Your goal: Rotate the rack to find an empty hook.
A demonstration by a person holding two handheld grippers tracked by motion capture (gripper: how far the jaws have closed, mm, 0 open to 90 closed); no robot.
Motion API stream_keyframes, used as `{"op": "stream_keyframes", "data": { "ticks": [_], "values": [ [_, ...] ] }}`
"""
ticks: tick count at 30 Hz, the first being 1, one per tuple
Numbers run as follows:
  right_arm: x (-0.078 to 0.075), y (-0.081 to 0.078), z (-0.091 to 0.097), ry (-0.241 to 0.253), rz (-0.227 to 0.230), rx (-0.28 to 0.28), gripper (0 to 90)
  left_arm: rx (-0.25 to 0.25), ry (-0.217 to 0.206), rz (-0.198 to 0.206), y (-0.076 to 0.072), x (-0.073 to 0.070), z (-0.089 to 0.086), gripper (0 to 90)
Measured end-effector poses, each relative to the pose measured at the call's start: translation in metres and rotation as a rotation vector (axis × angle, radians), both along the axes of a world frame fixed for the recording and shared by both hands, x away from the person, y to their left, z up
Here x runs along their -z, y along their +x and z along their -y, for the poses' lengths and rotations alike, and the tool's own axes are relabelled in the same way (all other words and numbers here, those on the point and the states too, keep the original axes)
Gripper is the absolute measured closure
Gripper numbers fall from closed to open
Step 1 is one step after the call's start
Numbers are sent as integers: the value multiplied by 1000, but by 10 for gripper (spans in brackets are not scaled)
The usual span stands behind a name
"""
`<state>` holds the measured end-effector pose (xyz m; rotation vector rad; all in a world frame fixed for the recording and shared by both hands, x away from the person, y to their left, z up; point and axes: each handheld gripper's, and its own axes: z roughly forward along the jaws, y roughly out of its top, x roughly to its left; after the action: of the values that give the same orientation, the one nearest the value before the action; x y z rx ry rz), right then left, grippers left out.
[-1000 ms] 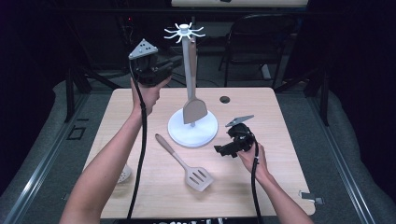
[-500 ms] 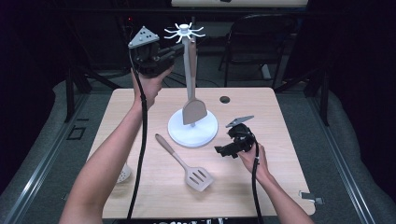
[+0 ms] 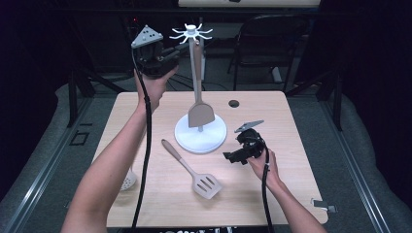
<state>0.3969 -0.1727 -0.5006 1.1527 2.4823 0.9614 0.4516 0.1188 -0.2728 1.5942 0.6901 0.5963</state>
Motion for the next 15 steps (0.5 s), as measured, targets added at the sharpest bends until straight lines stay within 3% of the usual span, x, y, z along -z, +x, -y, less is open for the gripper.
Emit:
{"op": "stream_keyframes", "data": {
  "ticks": [15],
  "values": [
    [0,0,-1,-7,-7,2,48,-39,-15,-14,10,0,-9,900]
  ]
}}
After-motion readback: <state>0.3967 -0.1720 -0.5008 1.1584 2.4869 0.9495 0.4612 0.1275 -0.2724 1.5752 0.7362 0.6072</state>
